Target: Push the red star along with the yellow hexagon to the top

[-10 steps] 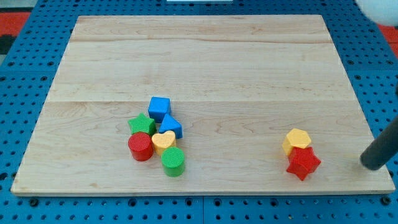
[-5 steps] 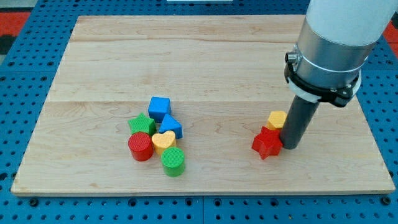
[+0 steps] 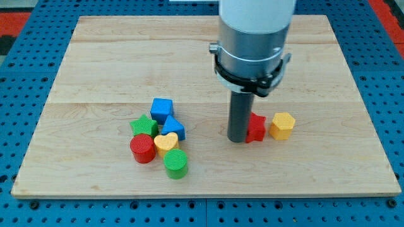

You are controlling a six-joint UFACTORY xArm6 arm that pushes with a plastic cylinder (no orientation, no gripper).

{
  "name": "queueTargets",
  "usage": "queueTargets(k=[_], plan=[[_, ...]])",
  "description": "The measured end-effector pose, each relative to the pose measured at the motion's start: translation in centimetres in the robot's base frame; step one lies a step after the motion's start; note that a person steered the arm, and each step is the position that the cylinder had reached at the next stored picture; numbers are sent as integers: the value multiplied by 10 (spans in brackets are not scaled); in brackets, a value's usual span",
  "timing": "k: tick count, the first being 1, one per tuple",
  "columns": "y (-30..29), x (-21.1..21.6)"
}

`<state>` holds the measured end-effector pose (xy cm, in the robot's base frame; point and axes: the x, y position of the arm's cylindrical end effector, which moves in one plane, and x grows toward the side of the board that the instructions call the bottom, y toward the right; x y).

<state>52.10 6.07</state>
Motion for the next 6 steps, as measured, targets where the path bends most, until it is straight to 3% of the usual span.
queueTargets(k=[3,5,6], plan=[[81,6],[102,-23],[79,-55]])
